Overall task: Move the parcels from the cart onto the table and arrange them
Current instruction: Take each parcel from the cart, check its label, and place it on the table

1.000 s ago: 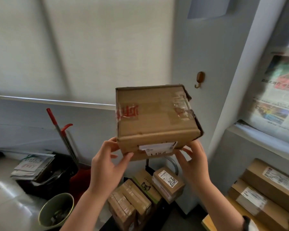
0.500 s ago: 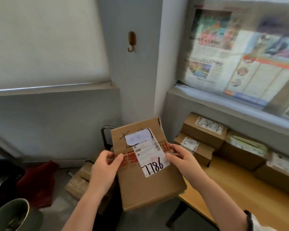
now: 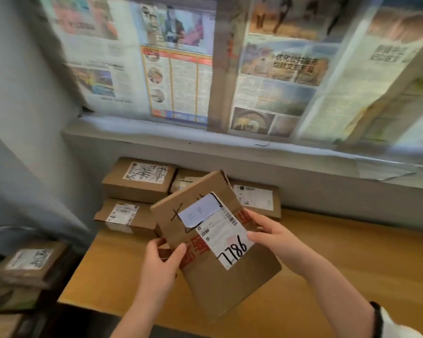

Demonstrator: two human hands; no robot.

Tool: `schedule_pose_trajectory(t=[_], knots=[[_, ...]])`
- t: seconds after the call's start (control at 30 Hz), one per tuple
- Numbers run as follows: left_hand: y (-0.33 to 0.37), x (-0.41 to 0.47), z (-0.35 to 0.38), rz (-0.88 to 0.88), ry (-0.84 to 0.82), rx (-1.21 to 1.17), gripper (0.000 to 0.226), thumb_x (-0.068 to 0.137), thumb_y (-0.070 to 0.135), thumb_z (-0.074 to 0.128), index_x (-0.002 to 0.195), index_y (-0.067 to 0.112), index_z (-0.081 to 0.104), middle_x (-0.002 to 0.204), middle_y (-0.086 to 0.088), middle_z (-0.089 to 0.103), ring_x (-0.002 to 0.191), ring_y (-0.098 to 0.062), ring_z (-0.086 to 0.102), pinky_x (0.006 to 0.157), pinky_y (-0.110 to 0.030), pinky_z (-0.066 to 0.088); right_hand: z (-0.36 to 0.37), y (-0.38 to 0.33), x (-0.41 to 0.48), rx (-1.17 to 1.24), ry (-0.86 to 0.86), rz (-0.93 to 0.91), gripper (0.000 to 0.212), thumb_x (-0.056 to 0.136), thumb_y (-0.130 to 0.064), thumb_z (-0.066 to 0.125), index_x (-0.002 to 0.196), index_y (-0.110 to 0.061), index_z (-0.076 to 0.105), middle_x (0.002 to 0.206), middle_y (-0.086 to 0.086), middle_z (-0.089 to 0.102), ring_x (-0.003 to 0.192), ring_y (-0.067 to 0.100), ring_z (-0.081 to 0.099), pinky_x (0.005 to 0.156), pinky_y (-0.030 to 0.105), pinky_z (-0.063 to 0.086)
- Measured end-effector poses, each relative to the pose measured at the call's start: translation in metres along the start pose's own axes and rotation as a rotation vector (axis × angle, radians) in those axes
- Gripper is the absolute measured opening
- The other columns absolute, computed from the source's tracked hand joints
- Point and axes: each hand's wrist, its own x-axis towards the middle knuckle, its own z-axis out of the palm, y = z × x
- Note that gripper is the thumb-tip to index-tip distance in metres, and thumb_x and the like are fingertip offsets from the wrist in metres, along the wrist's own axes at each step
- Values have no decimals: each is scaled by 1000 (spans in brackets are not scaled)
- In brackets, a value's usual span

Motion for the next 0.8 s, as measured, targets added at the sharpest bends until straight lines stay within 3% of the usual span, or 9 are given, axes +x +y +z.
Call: schedule_pose_trajectory(t=[0.13, 0.3, 0.5, 0.7, 0.8], knots=[[30, -5, 84, 47, -145, 56, 30, 89, 27, 61, 114, 21, 46, 98, 3, 60, 89, -7, 57, 65, -26, 48, -82, 28, -28, 82, 139, 36, 39, 94, -24, 53, 118, -53, 42, 109, -13, 66, 102, 5, 58, 78, 22, 45], [55, 4, 154, 149, -326, 174, 32, 88, 28, 61, 117, 28, 48, 106, 9, 60, 95, -5, 57, 71, -23, 48, -138, 60, -55, 220, 307, 75, 34, 95, -20, 52, 104, -53, 50, 97, -21, 71, 91, 1, 66, 76, 23, 48], [60, 24, 212, 179, -555, 301, 49, 88, 30, 62, 133, 22, 44, 118, 3, 57, 100, -8, 56, 78, -24, 51, -158, 85, -66, 350, 486, 163, 35, 96, -25, 51, 125, -43, 44, 106, -16, 66, 101, 6, 60, 79, 28, 50], [32, 32, 247, 169, -666, 336, 53, 87, 27, 62, 135, 19, 40, 111, 12, 53, 97, 0, 53, 71, -16, 47, -171, 117, -58, 440, 567, 232, 29, 96, -20, 51, 121, -35, 50, 105, -11, 68, 96, 7, 63, 72, 26, 49], [19, 35, 262, 118, -657, 355, 54, 88, 25, 62, 137, 19, 38, 102, 18, 50, 91, 3, 51, 65, -14, 45, -179, 131, -46, 473, 543, 255, 35, 94, -24, 53, 129, -30, 53, 109, -10, 69, 99, 9, 64, 74, 28, 50]])
